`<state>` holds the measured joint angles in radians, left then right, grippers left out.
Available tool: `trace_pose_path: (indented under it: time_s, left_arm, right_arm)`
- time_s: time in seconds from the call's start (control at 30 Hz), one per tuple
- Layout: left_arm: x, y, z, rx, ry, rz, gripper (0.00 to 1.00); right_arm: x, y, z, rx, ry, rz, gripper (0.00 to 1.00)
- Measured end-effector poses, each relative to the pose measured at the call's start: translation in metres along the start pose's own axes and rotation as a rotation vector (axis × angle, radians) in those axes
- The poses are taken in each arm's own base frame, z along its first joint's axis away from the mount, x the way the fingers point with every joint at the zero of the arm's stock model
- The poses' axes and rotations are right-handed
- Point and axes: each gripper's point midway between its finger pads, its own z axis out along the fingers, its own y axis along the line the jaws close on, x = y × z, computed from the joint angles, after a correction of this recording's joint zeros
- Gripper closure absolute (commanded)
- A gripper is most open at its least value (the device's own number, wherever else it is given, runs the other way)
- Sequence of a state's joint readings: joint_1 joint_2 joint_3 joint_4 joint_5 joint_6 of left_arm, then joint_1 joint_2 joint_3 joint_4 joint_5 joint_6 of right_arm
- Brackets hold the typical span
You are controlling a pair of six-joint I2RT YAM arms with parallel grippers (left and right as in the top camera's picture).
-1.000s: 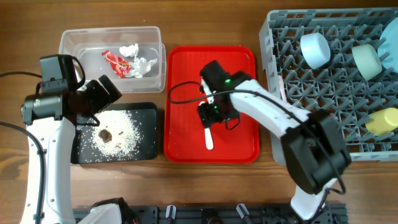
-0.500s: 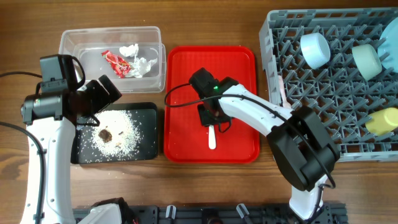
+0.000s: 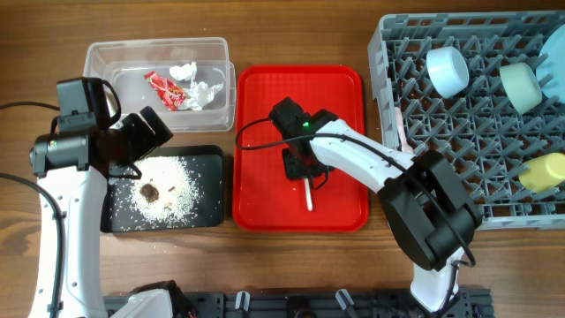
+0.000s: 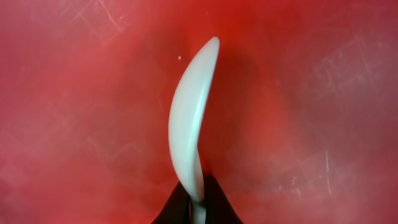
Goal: Sort waste into correct bins and load items into the dishwasher rack
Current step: 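Carry the spoon into the rack and release it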
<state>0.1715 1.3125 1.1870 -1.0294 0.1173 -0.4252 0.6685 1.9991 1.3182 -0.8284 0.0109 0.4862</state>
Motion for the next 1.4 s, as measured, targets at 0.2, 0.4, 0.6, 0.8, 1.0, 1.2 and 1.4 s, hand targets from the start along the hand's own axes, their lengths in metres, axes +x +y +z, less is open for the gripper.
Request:
trace_pose_path:
  time_s: [0.2, 0.4, 0.6, 0.8, 1.0, 1.2, 1.4]
  left_arm:
    - [0.000, 0.000, 0.000, 0.000, 0.000, 0.000, 0.00]
    - [0.000, 0.000, 0.000, 0.000, 0.000, 0.000, 0.00]
    - [0.000, 0.000, 0.000, 0.000, 0.000, 0.000, 0.00]
    - [0.000, 0.000, 0.000, 0.000, 0.000, 0.000, 0.00]
    - [0.000, 0.000, 0.000, 0.000, 0.000, 0.000, 0.00]
    - [0.000, 0.000, 0.000, 0.000, 0.000, 0.000, 0.00]
    - [-0.004, -0.018, 0.000, 0.074, -0.016, 0.058, 0.00]
  right_arm:
    - [0.000, -0.040, -0.024, 0.002, 0.045, 0.046, 0.96]
    - [-0.048, -0.124, -0.169, -0.059, -0.309, 0.086, 0.96]
    - [-0.038, -0.206, -0.194, 0.033, -0.350, 0.140, 0.96]
    - [-0.026, -0.227, -0.128, 0.054, -0.147, 0.126, 0.96]
    - [-0.022, -0.223, -0.089, 0.021, -0.029, 0.111, 0.64]
    - [-0.021, -0.222, -0.092, 0.013, -0.031, 0.107, 0.57]
    - [-0.058, -0.215, -0.148, -0.030, -0.321, 0.115, 0.17]
